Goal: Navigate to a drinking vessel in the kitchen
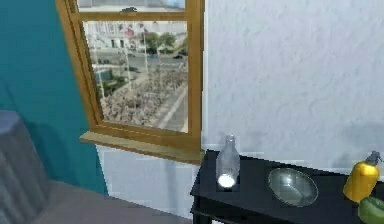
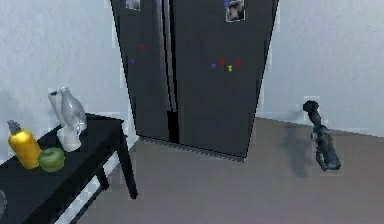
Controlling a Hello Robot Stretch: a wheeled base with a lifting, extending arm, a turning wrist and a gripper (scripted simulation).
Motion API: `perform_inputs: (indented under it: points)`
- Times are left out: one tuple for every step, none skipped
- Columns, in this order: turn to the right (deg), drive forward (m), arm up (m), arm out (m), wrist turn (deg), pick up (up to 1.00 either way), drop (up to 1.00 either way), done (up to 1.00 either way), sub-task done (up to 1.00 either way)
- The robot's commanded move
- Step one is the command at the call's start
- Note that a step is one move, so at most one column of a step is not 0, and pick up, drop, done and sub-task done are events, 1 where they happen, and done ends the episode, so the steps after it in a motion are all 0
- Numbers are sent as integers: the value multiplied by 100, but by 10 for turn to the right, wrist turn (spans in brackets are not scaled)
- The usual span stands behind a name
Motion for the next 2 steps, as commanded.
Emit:
perform_inputs:
  points:
    - [450,0,0,0,0,0,0,0,0]
    - [90,0,0,0,0,0,0,0,0]
